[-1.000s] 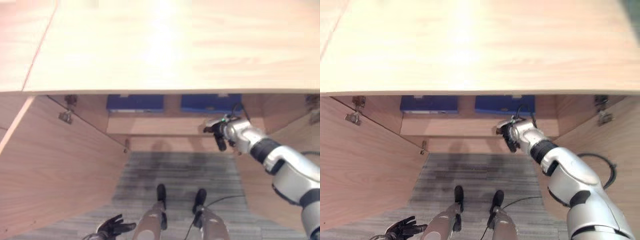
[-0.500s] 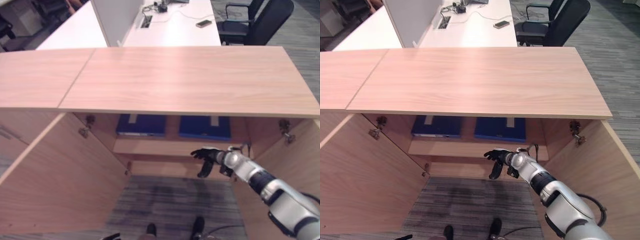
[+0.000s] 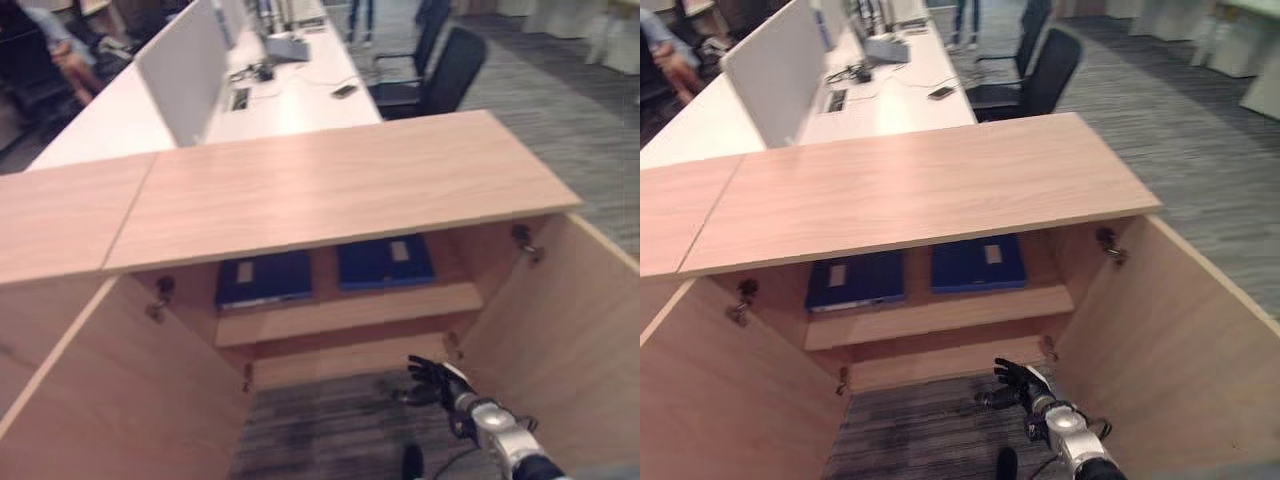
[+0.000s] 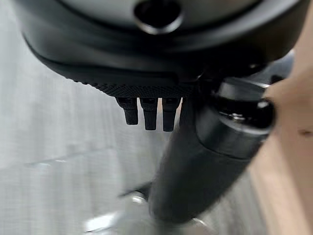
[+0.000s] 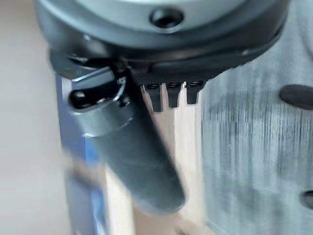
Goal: Put the empty folder in the office cabinet
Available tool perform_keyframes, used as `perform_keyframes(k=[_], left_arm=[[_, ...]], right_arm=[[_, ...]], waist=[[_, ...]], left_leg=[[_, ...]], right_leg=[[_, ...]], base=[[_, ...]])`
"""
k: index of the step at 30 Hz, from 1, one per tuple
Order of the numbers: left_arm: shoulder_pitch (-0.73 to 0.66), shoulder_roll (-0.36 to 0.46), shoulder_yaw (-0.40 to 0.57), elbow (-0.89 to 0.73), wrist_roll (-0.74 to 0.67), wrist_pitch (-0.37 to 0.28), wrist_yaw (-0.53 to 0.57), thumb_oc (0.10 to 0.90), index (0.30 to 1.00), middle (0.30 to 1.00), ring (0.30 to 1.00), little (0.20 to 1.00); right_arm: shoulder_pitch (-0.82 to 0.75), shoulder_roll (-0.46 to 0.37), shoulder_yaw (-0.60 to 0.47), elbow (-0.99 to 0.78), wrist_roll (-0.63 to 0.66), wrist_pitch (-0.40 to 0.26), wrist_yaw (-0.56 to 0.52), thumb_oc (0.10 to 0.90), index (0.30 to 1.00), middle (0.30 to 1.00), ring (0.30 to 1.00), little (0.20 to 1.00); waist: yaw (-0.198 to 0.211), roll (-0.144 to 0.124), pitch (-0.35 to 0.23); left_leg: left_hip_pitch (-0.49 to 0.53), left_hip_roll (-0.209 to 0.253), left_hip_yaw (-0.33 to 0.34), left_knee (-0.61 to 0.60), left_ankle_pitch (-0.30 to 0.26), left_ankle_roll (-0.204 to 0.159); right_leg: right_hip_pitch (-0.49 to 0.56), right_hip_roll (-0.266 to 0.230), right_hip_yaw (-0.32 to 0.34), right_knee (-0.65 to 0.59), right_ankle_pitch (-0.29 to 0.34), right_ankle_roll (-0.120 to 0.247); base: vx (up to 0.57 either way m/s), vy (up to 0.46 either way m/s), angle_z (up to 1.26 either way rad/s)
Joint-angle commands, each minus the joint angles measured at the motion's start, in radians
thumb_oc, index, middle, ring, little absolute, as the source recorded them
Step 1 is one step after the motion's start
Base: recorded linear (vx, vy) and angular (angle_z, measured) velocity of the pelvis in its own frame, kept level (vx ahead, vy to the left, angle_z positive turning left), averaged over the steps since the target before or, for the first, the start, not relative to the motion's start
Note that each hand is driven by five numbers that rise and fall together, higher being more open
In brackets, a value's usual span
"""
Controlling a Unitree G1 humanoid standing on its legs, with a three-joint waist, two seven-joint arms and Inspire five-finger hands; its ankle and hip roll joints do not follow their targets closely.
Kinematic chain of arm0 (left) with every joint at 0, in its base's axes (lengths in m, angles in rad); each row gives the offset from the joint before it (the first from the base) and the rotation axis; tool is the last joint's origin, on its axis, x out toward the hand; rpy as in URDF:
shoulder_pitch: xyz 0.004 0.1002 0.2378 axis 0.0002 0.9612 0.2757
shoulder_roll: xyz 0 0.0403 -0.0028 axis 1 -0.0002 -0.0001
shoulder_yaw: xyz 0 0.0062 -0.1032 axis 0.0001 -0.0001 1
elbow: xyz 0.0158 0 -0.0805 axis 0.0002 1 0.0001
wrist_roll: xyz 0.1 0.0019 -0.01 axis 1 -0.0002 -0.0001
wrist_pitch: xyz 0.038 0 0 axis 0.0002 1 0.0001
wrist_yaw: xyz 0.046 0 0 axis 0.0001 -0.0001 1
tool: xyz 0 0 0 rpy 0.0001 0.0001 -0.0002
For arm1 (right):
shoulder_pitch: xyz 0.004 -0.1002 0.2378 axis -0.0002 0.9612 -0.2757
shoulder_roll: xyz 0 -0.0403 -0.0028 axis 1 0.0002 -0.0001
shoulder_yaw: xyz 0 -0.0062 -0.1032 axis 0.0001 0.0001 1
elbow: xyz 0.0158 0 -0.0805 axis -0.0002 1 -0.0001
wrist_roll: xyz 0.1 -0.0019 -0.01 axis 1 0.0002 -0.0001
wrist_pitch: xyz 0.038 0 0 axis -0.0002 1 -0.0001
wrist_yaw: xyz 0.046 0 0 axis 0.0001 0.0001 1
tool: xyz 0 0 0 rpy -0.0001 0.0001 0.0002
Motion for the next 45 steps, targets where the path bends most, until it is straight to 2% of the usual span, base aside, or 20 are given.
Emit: perform_keyframes(k=[1, 3, 4, 5, 8, 10, 13, 15, 19, 22, 23, 24, 25, 28, 29, 32, 34, 35, 40, 45], left_arm=[[-0.063, -0.053, -0.002, 0.067, -0.006, -0.020, 0.005, 0.800, 0.900, 0.900, 0.900, 0.900], [-0.071, -0.054, -0.009, 0.054, -0.004, -0.019, 0.014, 0.800, 0.900, 0.900, 0.900, 0.900], [-0.079, -0.048, -0.018, 0.048, 0.005, -0.019, 0.020, 0.800, 0.900, 0.900, 0.900, 0.900], [-0.086, -0.042, -0.022, 0.046, 0.009, -0.019, 0.021, 0.800, 0.900, 0.900, 0.900, 0.900], [-0.095, -0.029, -0.035, 0.042, 0.015, -0.019, 0.013, 0.800, 0.900, 0.900, 0.900, 0.900], [-0.093, -0.022, -0.035, 0.040, 0.014, -0.022, 0.009, 0.800, 0.900, 0.900, 0.900, 0.900], [-0.085, -0.019, -0.028, 0.044, 0.020, -0.019, 0.001, 0.800, 0.900, 0.900, 0.900, 0.900], [-0.073, -0.023, -0.028, 0.039, 0.022, -0.020, -0.004, 0.800, 0.900, 0.900, 0.900, 0.900], [-0.077, -0.031, -0.042, 0.034, 0.034, -0.018, -0.006, 0.800, 0.900, 0.900, 0.900, 0.900], [-0.174, -0.013, -0.096, 0.032, 0.096, -0.017, 0.023, 0.800, 0.900, 0.900, 0.900, 0.900], [-0.160, -0.032, -0.070, 0.023, 0.033, -0.008, -0.012, 0.800, 0.900, 0.900, 0.900, 0.900], [-0.114, -0.039, -0.065, 0.015, 0.042, -0.014, -0.014, 0.800, 0.900, 0.900, 0.900, 0.900], [-0.114, -0.040, -0.065, 0.015, 0.042, -0.014, -0.014, 0.800, 0.900, 0.900, 0.900, 0.900], [-0.104, -0.041, -0.090, 0.006, 0.057, -0.025, -0.019, 0.800, 0.900, 0.900, 0.900, 0.900], [-0.102, -0.057, -0.109, 0.004, 0.075, -0.029, -0.010, 0.800, 0.900, 0.900, 0.900, 0.900], [-0.097, -0.058, -0.120, 0.008, 0.079, -0.026, -0.016, 0.800, 0.900, 0.900, 0.900, 0.900], [-0.090, -0.057, -0.121, 0.012, 0.085, -0.026, -0.017, 0.800, 0.900, 0.900, 0.900, 0.900], [-0.055, -0.048, -0.120, 0.029, 0.106, -0.023, -0.022, 0.800, 0.900, 0.900, 0.900, 0.900], [-0.008, -0.025, -0.106, 0.044, 0.122, -0.018, -0.030, 0.800, 0.900, 0.900, 0.900, 0.900], [0.018, -0.011, -0.103, 0.042, 0.111, -0.018, -0.036, 0.800, 0.900, 0.900, 0.900, 0.900]], right_arm=[[-0.034, 0.011, -0.083, -0.078, 0.127, -0.107, -0.034, 0.800, 0.900, 0.900, 0.900, 0.900], [-0.004, 0.017, -0.113, -0.086, 0.137, -0.111, -0.052, 0.800, 0.900, 0.900, 0.900, 0.900], [0.021, 0.016, -0.133, -0.083, 0.132, -0.116, -0.057, 0.800, 0.900, 0.900, 0.900, 0.900], [0.035, 0.013, -0.150, -0.084, 0.124, -0.118, -0.060, 0.800, 0.900, 0.900, 0.900, 0.900], [0.080, 0.011, -0.193, -0.082, 0.133, -0.111, -0.050, 0.800, 0.900, 0.900, 0.900, 0.900], [0.104, 0.014, -0.225, -0.076, 0.163, -0.114, -0.050, 0.800, 0.900, 0.900, 0.900, 0.900], [0.116, 0.012, -0.255, -0.058, 0.183, -0.115, -0.067, 0.800, 0.900, 0.900, 0.900, 0.900], [0.129, -0.014, -0.265, -0.079, 0.142, -0.109, -0.076, 0.800, 0.900, 0.900, 0.900, 0.900], [0.145, -0.044, -0.281, -0.089, 0.099, -0.106, -0.083, 0.800, 0.900, 0.900, 0.900, 0.900], [0.143, -0.082, -0.306, -0.113, 0.079, -0.125, -0.106, 0.800, 0.900, 0.900, 0.900, 0.900], [0.152, -0.112, -0.349, -0.141, 0.076, -0.123, -0.123, 0.800, 0.900, 0.900, 0.900, 0.900], [0.113, -0.151, -0.417, -0.095, 0.066, -0.129, -0.159, 0.800, 0.900, 0.900, 0.900, 0.900], [0.113, -0.152, -0.417, -0.095, 0.066, -0.129, -0.159, 0.800, 0.900, 0.900, 0.900, 0.900], [0.083, -0.227, -0.477, -0.121, 0.011, -0.145, -0.203, 0.800, 0.900, 0.900, 0.900, 0.900], [0.070, -0.288, -0.517, -0.155, -0.014, -0.157, -0.219, 0.800, 0.900, 0.900, 0.900, 0.900], [0.046, -0.335, -0.539, -0.178, -0.016, -0.170, -0.225, 0.800, 0.900, 0.900, 0.900, 0.900], [0.033, -0.358, -0.547, -0.190, -0.013, -0.176, -0.223, 0.800, 0.900, 0.900, 0.900, 0.900], [-0.022, -0.426, -0.554, -0.218, -0.004, -0.195, -0.214, 0.800, 0.900, 0.900, 0.900, 0.900], [-0.104, -0.502, -0.533, -0.249, 0.030, -0.218, -0.185, 0.800, 0.900, 0.900, 0.900, 0.900], [-0.188, -0.540, -0.490, -0.246, 0.099, -0.232, -0.147, 0.800, 0.900, 0.900, 0.900, 0.900]], waist=[[-0.019, 0.000, 0.018], [-0.037, 0.008, 0.037], [-0.050, 0.026, 0.049], [-0.056, 0.034, 0.049], [-0.069, 0.040, 0.035], [-0.077, 0.029, 0.016], [-0.090, 0.012, -0.013], [-0.104, 0.004, -0.025], [-0.123, -0.006, -0.034], [-0.174, -0.014, -0.051], [-0.177, -0.001, -0.055], [-0.160, -0.005, -0.055], [-0.160, -0.005, -0.056], [-0.153, -0.006, -0.059], [-0.146, -0.008, -0.060], [-0.140, -0.008, -0.059], [-0.136, -0.007, -0.060], [-0.114, -0.009, -0.060], [-0.079, -0.011, -0.057], [-0.049, -0.015, -0.053]], left_leg=[[0.002, -0.045, -0.010, -0.003, -0.081, 0.020], [-0.003, -0.033, 0.005, -0.003, -0.070, 0.027], [-0.002, -0.013, 0.026, -0.003, -0.065, 0.032], [-0.005, 0.000, 0.043, -0.003, -0.061, 0.034], [-0.013, 0.016, 0.069, -0.003, -0.058, 0.036], [-0.008, 0.012, 0.085, -0.003, -0.065, 0.033], [-0.010, 0.017, 0.118, -0.003, -0.064, 0.025], [-0.008, 0.032, 0.158, -0.003, -0.067, 0.020], [-0.004, 0.044, 0.183, -0.003, -0.068, 0.014], [0.010, 0.057, 0.222, -0.003, -0.076, 0.007], [0.020, 0.057, 0.207, -0.003, -0.104, 0.007], [0.003, 0.060, 0.207, -0.003, -0.073, 0.005], [0.003, 0.060, 0.206, -0.003, -0.073, 0.005], [0.004, 0.065, 0.197, -0.003, -0.074, 0.002], [0.004, 0.067, 0.187, -0.003, -0.074, -0.002], [0.005, 0.068, 0.180, -0.003, -0.074, -0.003], [0.005, 0.070, 0.178, -0.003, -0.073, -0.005], [0.005, 0.071, 0.169, -0.003, -0.072, -0.008], [0.005, 0.071, 0.151, -0.003, -0.066, -0.013], [0.000, 0.070, 0.135, -0.003, -0.059, -0.018]], right_leg=[[-0.085, -0.022, -0.019, 0.060, 0.004, 0.100], [-0.101, -0.022, 0.006, 0.123, -0.030, 0.096], [-0.080, -0.025, 0.017, 0.193, -0.089, 0.076], [-0.069, -0.036, 0.014, 0.239, -0.119, 0.065], [-0.055, -0.058, 0.051, 0.322, -0.148, 0.056], [-0.013, -0.049, 0.072, 0.264, -0.150, 0.065], [0.013, 0.004, 0.115, 0.141, -0.137, 0.075], [0.015, 0.044, 0.154, 0.076, -0.111, 0.077], [0.021, 0.073, 0.173, 0.031, -0.099, 0.077], [0.019, 0.102, 0.211, 0.007, -0.093, 0.082], [0.030, 0.103, 0.213, 0.002, -0.107, 0.095], [0.020, 0.105, 0.198, 0.003, -0.094, 0.080], [0.020, 0.105, 0.197, 0.003, -0.094, 0.080], [0.030, 0.107, 0.187, -0.001, -0.103, 0.078], [0.037, 0.108, 0.177, -0.003, -0.109, 0.076], [0.042, 0.109, 0.175, -0.004, -0.112, 0.075], [0.044, 0.110, 0.172, -0.005, -0.115, 0.074], [0.050, 0.113, 0.165, -0.007, -0.122, 0.071], [0.062, 0.115, 0.150, -0.008, -0.131, 0.066], [0.071, 0.113, 0.129, -0.008, -0.137, 0.063]], base=[[-0.13, 0.073, -0.44], [-0.17, 0.043, -0.50], [-0.16, 0.030, -0.65], [-0.15, 0.033, -0.73], [-0.03, -0.021, -0.59], [0.06, -0.065, -0.60], [0.06, -0.117, -0.53], [0.06, -0.115, -0.63], [0.06, -0.079, -0.65], [0.11, -0.027, -0.28], [0.08, -0.022, -0.32], [0.05, -0.013, -0.38], [-0.02, -0.085, -0.27], [0.06, -0.037, 0.05], [0.04, -0.031, 0.05], [0.02, -0.021, 0.11], [0.01, -0.025, 0.12], [0.01, -0.033, 0.13], [0.00, -0.026, 0.13], [-0.01, -0.023, 0.14]])
